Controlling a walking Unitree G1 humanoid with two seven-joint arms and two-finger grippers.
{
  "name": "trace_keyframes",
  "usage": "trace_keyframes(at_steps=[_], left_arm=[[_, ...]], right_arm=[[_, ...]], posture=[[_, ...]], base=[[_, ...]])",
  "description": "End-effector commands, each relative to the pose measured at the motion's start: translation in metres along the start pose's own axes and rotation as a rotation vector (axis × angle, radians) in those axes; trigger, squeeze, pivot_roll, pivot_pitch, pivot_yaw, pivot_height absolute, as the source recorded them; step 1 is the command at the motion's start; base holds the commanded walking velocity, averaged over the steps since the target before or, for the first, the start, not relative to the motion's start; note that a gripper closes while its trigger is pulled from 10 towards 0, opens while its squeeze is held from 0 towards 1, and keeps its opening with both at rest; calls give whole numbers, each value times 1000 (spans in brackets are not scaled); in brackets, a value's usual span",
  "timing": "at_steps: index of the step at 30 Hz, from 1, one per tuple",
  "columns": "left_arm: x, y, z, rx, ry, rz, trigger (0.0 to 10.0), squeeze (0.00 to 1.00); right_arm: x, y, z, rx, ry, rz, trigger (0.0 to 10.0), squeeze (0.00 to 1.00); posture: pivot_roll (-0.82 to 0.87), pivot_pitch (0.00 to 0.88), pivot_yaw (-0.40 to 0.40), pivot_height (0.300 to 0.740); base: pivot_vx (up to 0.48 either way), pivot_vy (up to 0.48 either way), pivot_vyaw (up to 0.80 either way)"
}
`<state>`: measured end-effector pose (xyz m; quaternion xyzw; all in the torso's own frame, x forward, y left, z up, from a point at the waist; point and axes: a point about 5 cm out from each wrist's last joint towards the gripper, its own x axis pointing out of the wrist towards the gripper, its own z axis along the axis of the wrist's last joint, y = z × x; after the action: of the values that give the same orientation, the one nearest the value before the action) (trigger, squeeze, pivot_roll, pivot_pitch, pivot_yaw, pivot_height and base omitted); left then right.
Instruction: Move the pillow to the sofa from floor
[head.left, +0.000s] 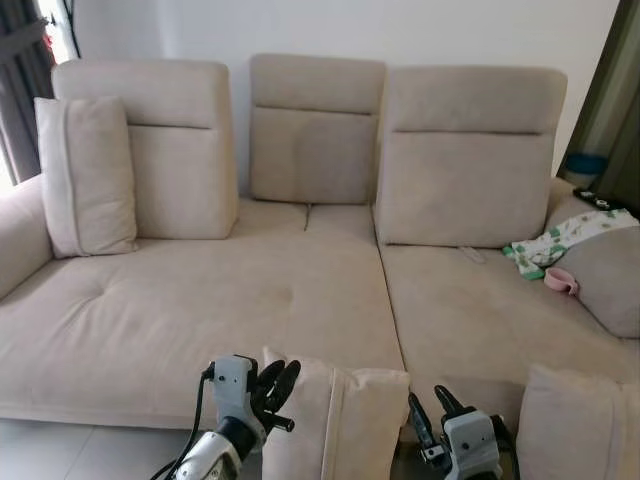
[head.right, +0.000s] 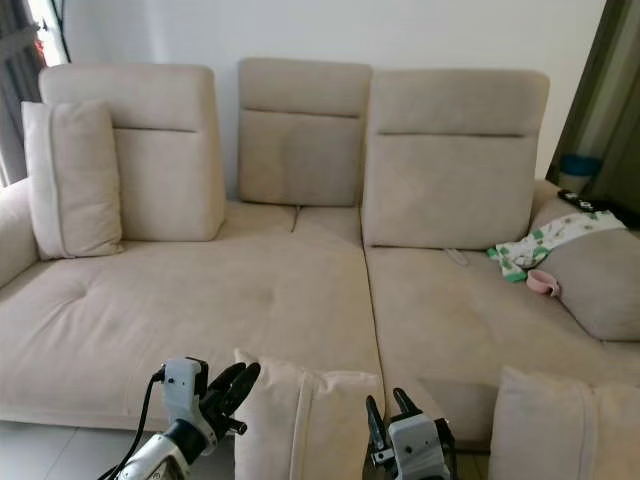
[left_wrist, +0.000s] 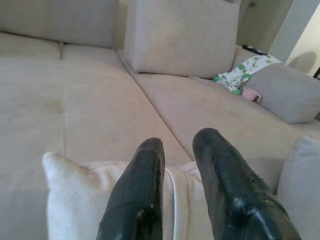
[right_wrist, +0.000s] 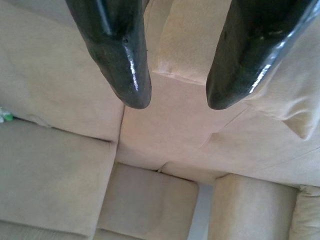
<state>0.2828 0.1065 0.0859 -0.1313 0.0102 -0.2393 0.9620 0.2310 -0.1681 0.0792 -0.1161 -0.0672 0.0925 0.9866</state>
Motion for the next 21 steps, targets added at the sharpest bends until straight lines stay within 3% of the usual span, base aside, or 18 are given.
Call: trace_keyframes(at_steps=[1, 3, 7, 8, 10, 11, 21], left_arm=[[1, 1, 0, 16, 3, 1, 10000, 0], [2, 1, 0, 24, 0, -1, 10000, 0], [13, -3, 11, 174, -20, -54, 10000, 0], [20, -5, 17, 226, -20, -78, 10000, 0], [24, -6, 20, 256, -19, -91, 10000, 0], [28, -5, 23, 279, -17, -96, 10000, 0], [34, 0, 29, 378, 12, -93, 10000, 0]], right_arm=[[0, 2, -2, 17, 10, 8, 10000, 0], [1, 2, -3, 28, 15, 18, 10000, 0], [2, 5, -20, 69, 124, 188, 10000, 24], [2, 1, -24, 43, 147, 245, 10000, 678], [3, -2, -25, 21, 156, 275, 10000, 678], [4, -8, -26, -2, 165, 287, 10000, 1000], [9, -37, -27, -200, 217, 358, 10000, 1000]], posture=[[69, 0, 41, 553], [65, 0, 46, 553], [55, 0, 55, 553], [49, 0, 61, 553], [48, 0, 62, 553], [42, 0, 65, 553], [41, 0, 67, 553]], base=[[0, 0, 0], [0, 0, 0], [0, 0, 0], [0, 0, 0], [0, 0, 0], [0, 0, 0], [0, 0, 0]])
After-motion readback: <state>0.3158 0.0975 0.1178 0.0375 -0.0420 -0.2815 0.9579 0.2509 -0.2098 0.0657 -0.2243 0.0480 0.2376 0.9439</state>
